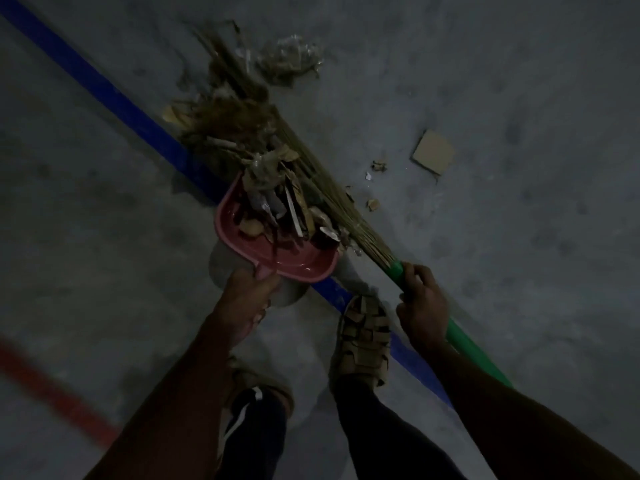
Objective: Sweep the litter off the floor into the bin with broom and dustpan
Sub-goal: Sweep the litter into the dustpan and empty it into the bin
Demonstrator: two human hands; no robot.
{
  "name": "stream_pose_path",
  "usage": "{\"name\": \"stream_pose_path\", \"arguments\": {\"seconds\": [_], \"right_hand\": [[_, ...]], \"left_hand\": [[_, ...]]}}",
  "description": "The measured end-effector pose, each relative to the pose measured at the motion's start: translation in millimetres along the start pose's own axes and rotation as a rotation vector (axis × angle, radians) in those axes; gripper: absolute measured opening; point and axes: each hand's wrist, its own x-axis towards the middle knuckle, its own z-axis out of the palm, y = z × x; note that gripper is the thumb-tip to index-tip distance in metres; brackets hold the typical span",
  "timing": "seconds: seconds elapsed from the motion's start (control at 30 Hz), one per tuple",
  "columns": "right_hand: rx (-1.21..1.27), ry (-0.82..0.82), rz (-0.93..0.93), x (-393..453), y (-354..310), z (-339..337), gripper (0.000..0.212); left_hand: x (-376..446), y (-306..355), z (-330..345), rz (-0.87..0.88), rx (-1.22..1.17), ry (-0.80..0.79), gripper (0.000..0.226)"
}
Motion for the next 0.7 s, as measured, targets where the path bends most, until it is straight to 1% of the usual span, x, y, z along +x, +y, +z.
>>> {"name": "stream_pose_path", "arguments": {"seconds": [0.17,0.23,0.3,0.43,0.5,0.6,0.7], "right_hand": [[0.044,0.088,0.019,-24.0,-46.7,-65.1,0.065],[0.048,0.111,0.015,-36.1,-72.9,-100.7,0.065],[0.032,0.099,0.009,-51.8,-102.3,-137.3,0.066],[-0.053,0.100,-0.018,-89.4,-167.9,-220.5,0.063],[-0.122,0.069,-0.060,-107.1,-202.0,-258.0,0.061],[-0.204,0.010,-0.100,-141.3,-251.5,-323.9,0.062],[-0.254,0.007,-0.172,-172.8,-288.5,-371.7,0.061]], "left_hand": [[-68.9,51.2,-25.0,0.106,0.001,0.023,0.023],[-104.1,75.7,-46.7,0.141,-0.019,0.024,0.019],[-143.9,97.9,-75.5,0.162,-0.020,0.019,0.014],[-242.0,144.1,-130.7,0.208,-0.017,0.019,0.020],[-285.1,153.8,-159.4,0.191,-0.026,0.032,0.023],[-356.3,150.2,-199.9,0.117,-0.074,0.076,0.028],[-417.6,142.1,-223.5,0.073,-0.165,0.125,0.027]]}}
